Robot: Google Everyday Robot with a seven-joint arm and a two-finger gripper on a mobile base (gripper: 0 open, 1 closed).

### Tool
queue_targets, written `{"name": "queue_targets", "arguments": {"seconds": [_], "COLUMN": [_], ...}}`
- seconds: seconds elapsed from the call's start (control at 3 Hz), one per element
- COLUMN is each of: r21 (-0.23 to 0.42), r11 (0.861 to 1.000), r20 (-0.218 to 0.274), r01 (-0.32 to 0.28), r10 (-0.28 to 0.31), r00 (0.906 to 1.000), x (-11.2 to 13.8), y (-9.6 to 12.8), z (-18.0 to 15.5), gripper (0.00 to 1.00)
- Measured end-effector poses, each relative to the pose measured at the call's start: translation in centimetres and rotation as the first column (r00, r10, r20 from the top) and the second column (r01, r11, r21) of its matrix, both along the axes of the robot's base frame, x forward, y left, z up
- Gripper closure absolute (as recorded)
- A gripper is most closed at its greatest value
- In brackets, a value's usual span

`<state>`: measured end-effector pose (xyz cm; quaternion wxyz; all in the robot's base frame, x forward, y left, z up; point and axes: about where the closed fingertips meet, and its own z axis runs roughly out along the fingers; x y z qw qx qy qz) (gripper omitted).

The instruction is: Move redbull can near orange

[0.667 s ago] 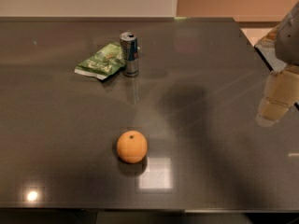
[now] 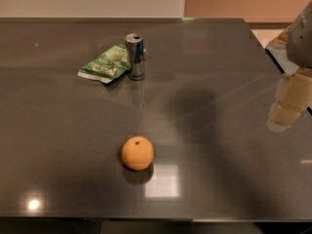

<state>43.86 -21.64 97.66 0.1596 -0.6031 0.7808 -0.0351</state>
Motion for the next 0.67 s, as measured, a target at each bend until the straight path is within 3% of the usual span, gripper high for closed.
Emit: {"name": "queue_targets", "arguments": {"seconds": [0.33, 0.67], "r21": [0.089, 0.169], "r11": [0.996, 0.986], "r20": [-0.008, 0.038], "r01": [0.011, -0.011], "r10": [-0.01, 0.004], "r00": [0.9999, 0.9993], "x": [3.6, 9.5], "y": [0.5, 3.4], "z": [-0.7, -1.8], "gripper": [0.0, 0.0]}}
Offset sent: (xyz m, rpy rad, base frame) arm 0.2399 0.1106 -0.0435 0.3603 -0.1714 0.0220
